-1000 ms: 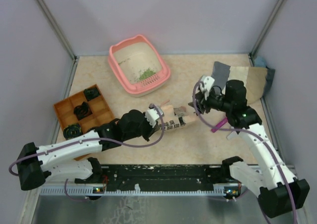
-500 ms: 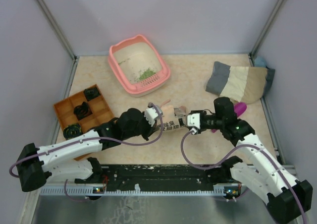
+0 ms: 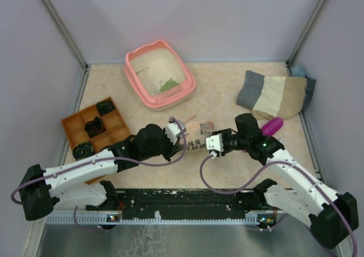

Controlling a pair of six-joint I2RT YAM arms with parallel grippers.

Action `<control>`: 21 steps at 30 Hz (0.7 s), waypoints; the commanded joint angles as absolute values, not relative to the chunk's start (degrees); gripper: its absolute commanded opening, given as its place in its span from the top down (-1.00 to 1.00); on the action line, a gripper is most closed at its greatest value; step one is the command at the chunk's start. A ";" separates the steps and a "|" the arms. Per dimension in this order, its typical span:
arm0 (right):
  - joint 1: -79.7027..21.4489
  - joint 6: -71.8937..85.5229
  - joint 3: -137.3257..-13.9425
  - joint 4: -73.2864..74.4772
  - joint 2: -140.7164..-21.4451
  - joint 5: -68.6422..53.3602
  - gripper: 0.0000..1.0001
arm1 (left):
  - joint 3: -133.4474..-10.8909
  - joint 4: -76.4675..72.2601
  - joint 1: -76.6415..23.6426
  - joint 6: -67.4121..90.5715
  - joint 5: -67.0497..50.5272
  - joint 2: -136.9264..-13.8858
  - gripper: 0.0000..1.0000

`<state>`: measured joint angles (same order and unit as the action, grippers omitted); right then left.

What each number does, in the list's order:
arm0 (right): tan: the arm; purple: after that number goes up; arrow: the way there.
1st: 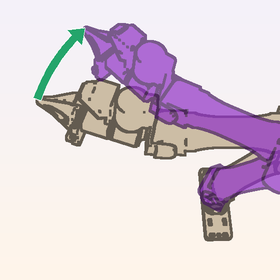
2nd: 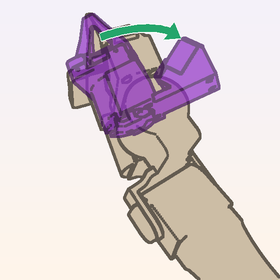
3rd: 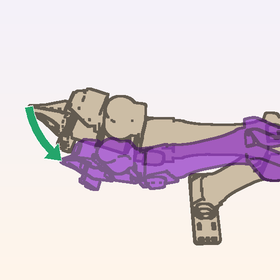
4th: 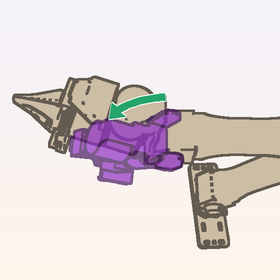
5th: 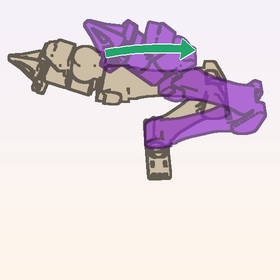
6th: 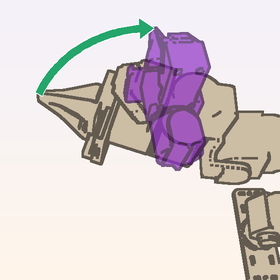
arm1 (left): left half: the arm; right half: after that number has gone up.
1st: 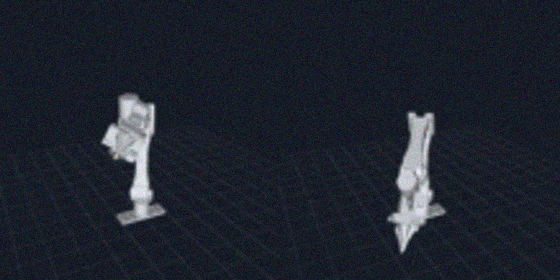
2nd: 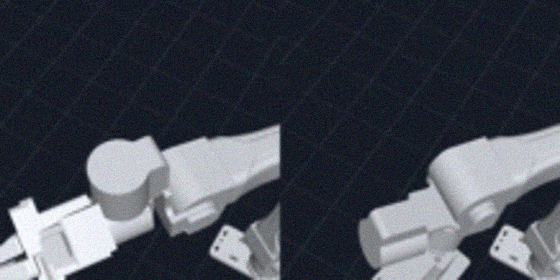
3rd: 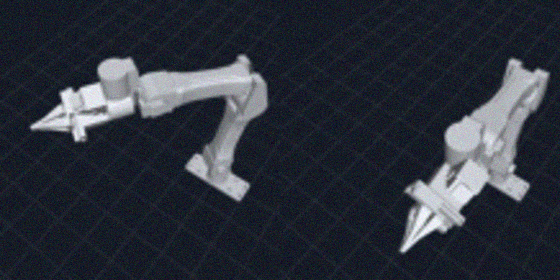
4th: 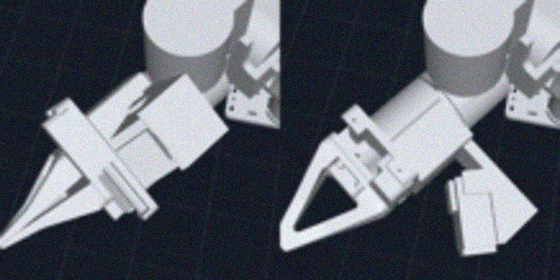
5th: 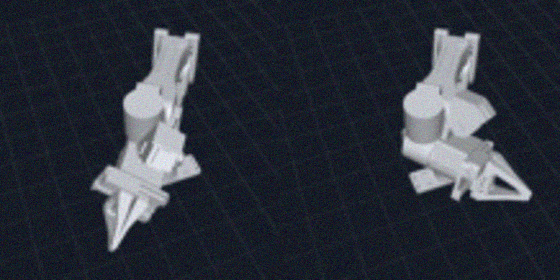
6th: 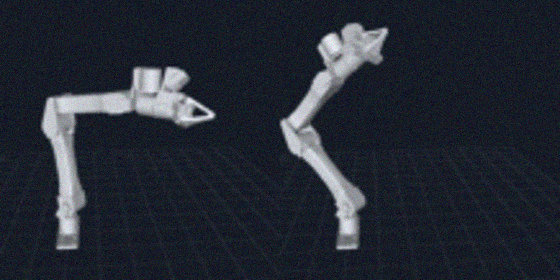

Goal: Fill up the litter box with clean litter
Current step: Close the cat litter bag at the center of the board.

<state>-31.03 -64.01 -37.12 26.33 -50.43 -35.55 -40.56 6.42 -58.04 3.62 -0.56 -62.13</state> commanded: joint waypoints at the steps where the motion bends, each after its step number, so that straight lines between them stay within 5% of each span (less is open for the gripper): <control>1: -32.93 -65.83 -36.48 23.84 -51.53 -33.49 0.16 | -41.98 -3.52 -57.13 4.57 -0.86 -60.28 1.00; 11: -34.70 -66.08 -34.37 21.90 -54.28 -28.61 0.22 | -41.64 -3.34 -55.76 6.17 -1.96 -59.27 1.00; 15: -35.40 -65.23 -34.29 20.42 -53.43 -25.19 1.00 | -41.09 -3.76 -55.10 7.15 -2.55 -58.58 1.00; 21: -35.51 -63.15 -39.25 21.98 -51.69 -25.03 1.00 | -41.25 -2.52 -52.63 8.55 -4.95 -56.50 1.00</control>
